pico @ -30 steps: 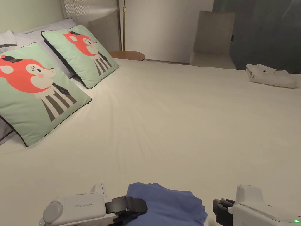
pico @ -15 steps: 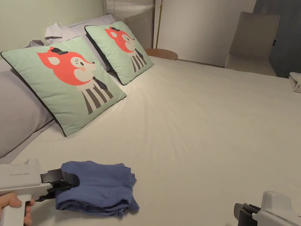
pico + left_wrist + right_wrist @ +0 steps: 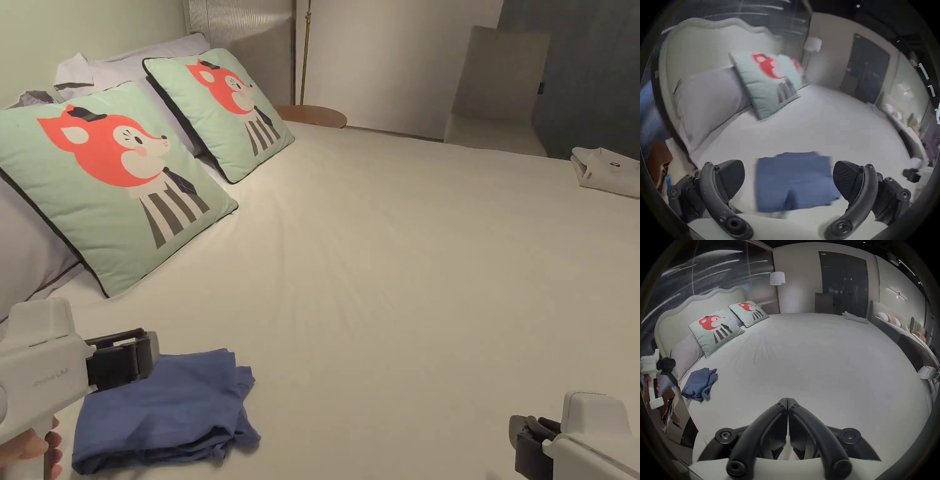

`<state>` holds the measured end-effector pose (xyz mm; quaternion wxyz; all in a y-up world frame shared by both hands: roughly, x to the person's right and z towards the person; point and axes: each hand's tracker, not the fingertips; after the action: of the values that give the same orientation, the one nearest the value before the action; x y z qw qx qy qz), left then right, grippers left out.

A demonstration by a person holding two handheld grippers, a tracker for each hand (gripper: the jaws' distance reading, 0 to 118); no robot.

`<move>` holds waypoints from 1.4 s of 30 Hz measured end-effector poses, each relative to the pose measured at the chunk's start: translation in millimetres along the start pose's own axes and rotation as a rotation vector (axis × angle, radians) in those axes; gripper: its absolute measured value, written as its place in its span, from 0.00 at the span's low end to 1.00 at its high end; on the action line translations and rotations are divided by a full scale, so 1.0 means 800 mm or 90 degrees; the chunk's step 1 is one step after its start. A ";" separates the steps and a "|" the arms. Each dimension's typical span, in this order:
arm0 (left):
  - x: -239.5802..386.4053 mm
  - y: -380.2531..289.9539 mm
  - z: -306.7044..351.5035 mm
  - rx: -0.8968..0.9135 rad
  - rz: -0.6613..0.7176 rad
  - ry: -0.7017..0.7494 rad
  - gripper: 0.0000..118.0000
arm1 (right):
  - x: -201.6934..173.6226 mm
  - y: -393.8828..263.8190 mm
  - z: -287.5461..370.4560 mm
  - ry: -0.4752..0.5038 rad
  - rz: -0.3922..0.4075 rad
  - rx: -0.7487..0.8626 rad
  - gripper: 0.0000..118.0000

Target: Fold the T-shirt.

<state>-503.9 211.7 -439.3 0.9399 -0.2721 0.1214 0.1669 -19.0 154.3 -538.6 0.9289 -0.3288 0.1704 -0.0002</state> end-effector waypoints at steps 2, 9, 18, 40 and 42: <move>0.035 -0.005 0.010 0.002 0.022 -0.081 0.64 | 0.012 -0.003 0.013 -0.011 -0.010 0.012 0.00; 0.179 -0.071 -0.022 -0.035 -0.164 -0.065 0.00 | 0.048 -0.012 0.067 -0.080 -0.020 0.076 0.00; 0.298 -0.086 0.035 0.279 -0.181 -0.073 0.00 | 0.090 -0.001 0.176 -0.227 -0.006 0.353 0.00; 0.352 -0.106 0.068 0.401 -0.217 -0.074 0.00 | 0.100 0.001 0.218 -0.279 0.028 0.476 0.00; 0.353 -0.104 0.070 0.400 -0.216 -0.079 0.00 | 0.099 0.002 0.217 -0.278 0.032 0.477 0.00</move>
<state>-206.7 246.3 -444.5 0.9975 0.0246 0.0629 -0.0210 110.3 252.6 -438.8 0.9981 0.0429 -0.0336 0.0302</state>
